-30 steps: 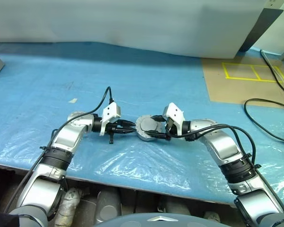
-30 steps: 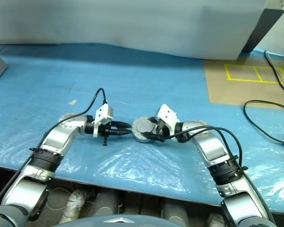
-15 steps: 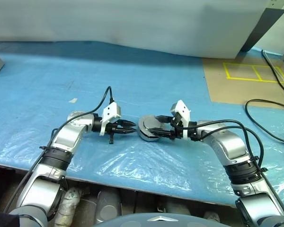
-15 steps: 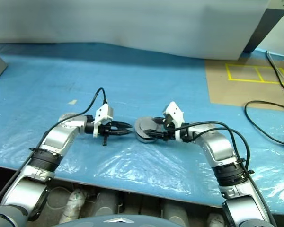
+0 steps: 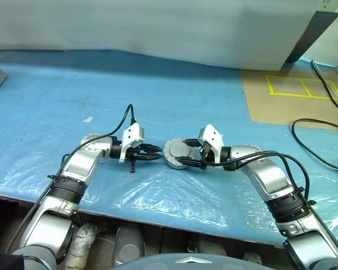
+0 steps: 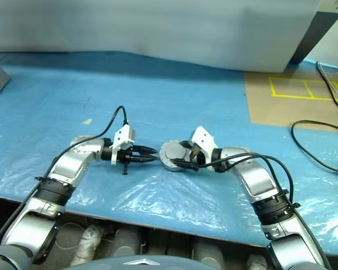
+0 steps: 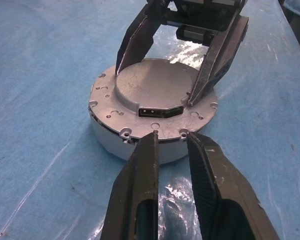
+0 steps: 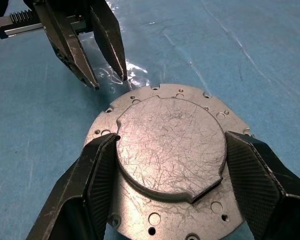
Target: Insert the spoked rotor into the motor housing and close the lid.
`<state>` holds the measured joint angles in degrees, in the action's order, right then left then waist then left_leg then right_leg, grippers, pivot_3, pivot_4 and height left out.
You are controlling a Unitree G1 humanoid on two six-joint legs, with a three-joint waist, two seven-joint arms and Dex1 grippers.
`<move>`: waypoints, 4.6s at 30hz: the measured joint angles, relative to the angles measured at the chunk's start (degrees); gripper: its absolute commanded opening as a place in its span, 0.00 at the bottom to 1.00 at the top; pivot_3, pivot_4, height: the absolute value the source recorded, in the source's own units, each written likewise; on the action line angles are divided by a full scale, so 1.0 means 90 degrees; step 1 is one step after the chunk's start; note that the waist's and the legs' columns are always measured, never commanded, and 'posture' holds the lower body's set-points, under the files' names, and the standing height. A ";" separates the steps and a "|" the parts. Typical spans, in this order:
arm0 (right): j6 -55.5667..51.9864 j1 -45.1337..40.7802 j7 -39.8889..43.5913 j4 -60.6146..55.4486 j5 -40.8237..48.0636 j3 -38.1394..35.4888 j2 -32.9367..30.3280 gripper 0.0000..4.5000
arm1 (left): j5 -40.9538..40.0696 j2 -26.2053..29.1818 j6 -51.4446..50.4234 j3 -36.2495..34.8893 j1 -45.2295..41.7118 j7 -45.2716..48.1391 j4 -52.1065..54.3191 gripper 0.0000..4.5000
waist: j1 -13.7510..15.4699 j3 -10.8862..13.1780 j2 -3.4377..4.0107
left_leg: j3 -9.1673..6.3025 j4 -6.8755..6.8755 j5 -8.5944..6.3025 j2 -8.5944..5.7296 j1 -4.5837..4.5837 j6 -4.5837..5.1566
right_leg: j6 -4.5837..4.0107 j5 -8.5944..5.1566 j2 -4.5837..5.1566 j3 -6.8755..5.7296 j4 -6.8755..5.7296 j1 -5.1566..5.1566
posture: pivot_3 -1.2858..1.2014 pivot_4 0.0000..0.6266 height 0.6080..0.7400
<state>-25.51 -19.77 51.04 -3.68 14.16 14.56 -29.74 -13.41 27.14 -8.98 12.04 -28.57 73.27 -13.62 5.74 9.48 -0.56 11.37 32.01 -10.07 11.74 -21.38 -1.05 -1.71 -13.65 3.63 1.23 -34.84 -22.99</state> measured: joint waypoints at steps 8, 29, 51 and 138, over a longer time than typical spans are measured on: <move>0.0421 0.0089 0.0009 0.0113 -0.0037 0.0013 -0.0157 0.66 | 0.0048 -0.0014 0.0041 0.0026 0.0002 -0.0005 0.0001 0.21 | 0.0026 -0.0002 0.0002 | -0.0007 -0.0009 -0.0010 -0.0051 0.0017 0.0017 | 0.0005 -0.0003 0.0073 0.0001 0.0007 0.0026 | 0.52 0.24 1.00; -0.1135 -0.0012 -0.1466 -0.0534 -0.0046 -0.0631 0.0378 0.66 | 0.0088 -0.0132 0.0056 0.0126 0.0020 -0.0007 -0.0008 0.21 | -0.0028 -0.0001 0.0000 | -0.0017 -0.0034 0.0005 -0.0042 -0.0024 0.0000 | 0.0017 -0.0006 0.0062 -0.0012 0.0006 -0.0029 | 0.52 0.24 1.00; -0.1261 0.0449 -0.1886 -0.0999 0.0131 -0.0599 0.0307 0.66 | 0.0121 -0.0150 0.0197 0.0127 -0.0009 -0.0032 -0.0142 0.21 | -0.0023 -0.0002 0.0000 | -0.0016 -0.0072 0.0008 -0.0047 -0.0006 -0.0005 | 0.0030 -0.0014 0.0064 -0.0030 0.0009 -0.0015 | 0.52 0.24 1.00; -0.2303 0.0062 -0.2828 -0.1035 -0.0342 -0.0103 0.1156 0.66 | 0.1033 -0.1040 0.1366 0.0104 -0.1238 -0.1089 -0.2547 0.01 | -0.0167 -0.0187 -0.0096 | -0.0123 -0.0201 -0.0009 -0.0117 0.0138 0.0000 | 0.0091 0.0013 0.0065 -0.0004 0.0152 0.0054 | 0.52 0.24 1.00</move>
<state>-46.24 -19.21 25.59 -12.99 11.08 13.63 -19.34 -4.12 17.78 3.31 12.97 -39.71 63.47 -36.54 4.23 7.79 -1.43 10.27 30.21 -10.16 10.68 -20.14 -1.05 -0.89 -13.54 4.21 1.19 -33.48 -22.50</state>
